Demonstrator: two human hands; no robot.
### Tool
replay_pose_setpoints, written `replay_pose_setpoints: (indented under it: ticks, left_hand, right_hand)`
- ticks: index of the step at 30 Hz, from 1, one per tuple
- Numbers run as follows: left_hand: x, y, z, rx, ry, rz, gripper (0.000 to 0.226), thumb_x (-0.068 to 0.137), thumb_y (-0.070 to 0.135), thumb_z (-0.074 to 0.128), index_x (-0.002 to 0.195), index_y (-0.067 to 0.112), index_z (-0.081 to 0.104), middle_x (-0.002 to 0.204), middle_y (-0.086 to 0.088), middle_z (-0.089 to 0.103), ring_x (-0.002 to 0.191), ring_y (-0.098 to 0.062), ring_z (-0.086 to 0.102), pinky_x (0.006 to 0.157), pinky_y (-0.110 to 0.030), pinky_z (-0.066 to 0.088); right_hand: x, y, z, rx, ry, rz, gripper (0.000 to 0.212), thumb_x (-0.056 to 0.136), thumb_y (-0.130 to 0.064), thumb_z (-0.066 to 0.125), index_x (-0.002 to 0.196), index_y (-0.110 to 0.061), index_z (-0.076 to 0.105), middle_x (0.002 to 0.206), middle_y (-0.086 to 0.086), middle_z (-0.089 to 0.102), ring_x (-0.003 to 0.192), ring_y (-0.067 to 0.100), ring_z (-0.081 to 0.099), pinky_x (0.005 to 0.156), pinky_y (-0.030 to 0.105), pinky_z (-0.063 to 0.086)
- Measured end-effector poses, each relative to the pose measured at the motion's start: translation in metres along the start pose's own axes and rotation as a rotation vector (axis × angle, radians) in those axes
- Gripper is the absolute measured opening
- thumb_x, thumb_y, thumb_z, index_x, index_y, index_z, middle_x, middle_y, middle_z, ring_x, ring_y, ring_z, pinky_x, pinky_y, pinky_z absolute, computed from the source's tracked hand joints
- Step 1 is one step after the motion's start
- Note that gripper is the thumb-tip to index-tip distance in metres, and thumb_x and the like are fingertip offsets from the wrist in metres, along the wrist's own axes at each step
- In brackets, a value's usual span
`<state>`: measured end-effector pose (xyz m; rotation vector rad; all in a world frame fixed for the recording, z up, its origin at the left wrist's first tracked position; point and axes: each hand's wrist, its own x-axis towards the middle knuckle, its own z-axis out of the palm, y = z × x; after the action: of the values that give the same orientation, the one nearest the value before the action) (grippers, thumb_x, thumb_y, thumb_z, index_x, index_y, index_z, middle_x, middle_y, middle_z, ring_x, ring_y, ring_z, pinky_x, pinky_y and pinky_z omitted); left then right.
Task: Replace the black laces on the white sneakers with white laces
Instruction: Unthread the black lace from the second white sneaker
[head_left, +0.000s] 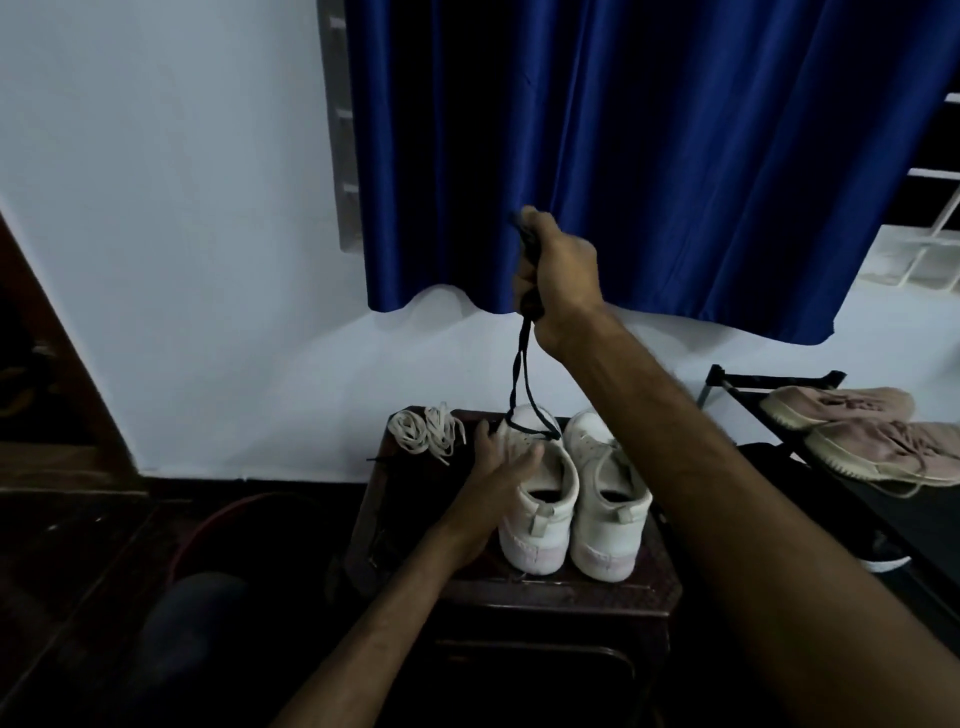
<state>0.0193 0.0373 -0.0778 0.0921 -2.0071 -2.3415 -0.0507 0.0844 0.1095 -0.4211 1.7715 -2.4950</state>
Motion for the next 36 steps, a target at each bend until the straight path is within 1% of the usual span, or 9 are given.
replay_pose_setpoints:
  ticks: [4,8,12,17,21,25,29,32,36]
  left_hand:
    - [-0.012,0.018,-0.017,-0.156,0.144,0.171,0.074,0.084,0.051,0.069,0.147,0.045,0.031,0.157,0.010,0.030,0.139,-0.005,0.037,0.108,-0.037,0.035]
    - [-0.022,0.043,-0.033,-0.364,0.059,0.215,0.039,0.090,0.048,0.048,0.101,0.015,0.066,0.105,-0.001,0.069,0.092,-0.017,0.066,0.086,-0.047,0.056]
    - [-0.027,0.043,-0.067,-0.521,0.150,0.177,0.043,0.101,0.033,0.042,0.060,0.021,0.050,0.060,0.005,0.038,0.052,-0.010,0.037,0.055,-0.031,0.051]
    - [-0.033,0.006,-0.103,-0.022,0.252,0.173,0.041,0.101,0.046,0.035,0.073,0.019,0.047,0.062,0.010,0.044,0.056,-0.008,0.040,0.049,-0.023,0.032]
    - [-0.026,-0.039,-0.123,0.576,0.247,0.342,0.027,0.097,0.027,0.055,0.077,0.013,0.066,0.088,0.002,0.054,0.089,-0.006,0.054,0.084,-0.020,0.037]
    - [-0.029,-0.069,-0.125,1.068,0.257,0.438,0.017,0.085,0.004,0.066,0.100,0.007,0.070,0.109,-0.004,0.055,0.104,-0.020,0.054,0.088,-0.033,0.048]
    - [-0.041,-0.064,-0.119,0.991,0.297,0.466,0.030,0.080,0.002,0.065,0.107,0.013,0.059,0.109,0.002,0.053,0.098,-0.015,0.057,0.080,-0.031,0.049]
    - [-0.049,-0.055,-0.122,0.874,0.365,0.555,0.022,0.077,0.012,0.054,0.099,0.016,0.052,0.099,0.008,0.051,0.087,-0.010,0.052,0.077,-0.020,0.043]
    - [-0.047,-0.051,-0.126,0.624,0.500,0.542,0.018,0.081,0.014,0.043,0.097,0.016,0.050,0.088,0.003,0.053,0.077,-0.016,0.052,0.073,-0.022,0.043]
  right_hand:
    - [-0.014,-0.003,0.027,0.047,-0.138,0.022,0.035,0.099,-0.027,0.052,0.066,-0.017,0.044,0.051,-0.004,0.031,0.041,0.009,0.025,0.038,0.024,0.022]
    - [-0.020,0.014,0.043,0.114,-0.101,0.060,0.037,0.098,-0.028,0.054,0.065,-0.016,0.045,0.047,-0.005,0.031,0.038,0.009,0.024,0.037,0.022,0.020]
    - [-0.030,0.048,0.034,0.010,0.031,0.053,0.047,0.094,-0.033,0.062,0.053,-0.015,0.050,0.041,-0.007,0.035,0.036,0.008,0.028,0.037,0.022,0.023]
    - [-0.050,0.139,0.008,-0.384,0.232,0.045,0.049,0.086,-0.042,0.061,0.069,0.004,0.060,0.054,0.015,0.057,0.056,0.018,0.050,0.063,0.043,0.051]
    - [-0.068,0.191,-0.004,-0.618,0.285,-0.029,0.034,0.091,-0.024,0.054,0.063,-0.005,0.054,0.067,0.017,0.059,0.068,0.024,0.052,0.071,0.041,0.045]
    - [-0.085,0.239,-0.017,-0.852,0.109,-0.085,0.018,0.095,-0.022,0.053,0.083,-0.008,0.054,0.095,0.013,0.051,0.090,0.024,0.049,0.089,0.043,0.040]
    - [-0.092,0.253,-0.026,-0.909,-0.035,-0.137,0.026,0.098,-0.026,0.042,0.115,-0.011,0.054,0.119,0.009,0.055,0.114,0.025,0.051,0.102,0.045,0.037]
    - [-0.093,0.251,-0.020,-1.089,-0.264,-0.170,0.053,0.095,-0.038,0.027,0.140,-0.016,0.044,0.153,0.001,0.036,0.143,0.015,0.030,0.120,0.045,0.016]
    - [-0.092,0.259,-0.012,-1.289,-0.500,-0.298,0.072,0.091,-0.052,0.012,0.150,-0.016,0.035,0.161,0.005,0.023,0.149,0.018,0.019,0.122,0.042,0.014]
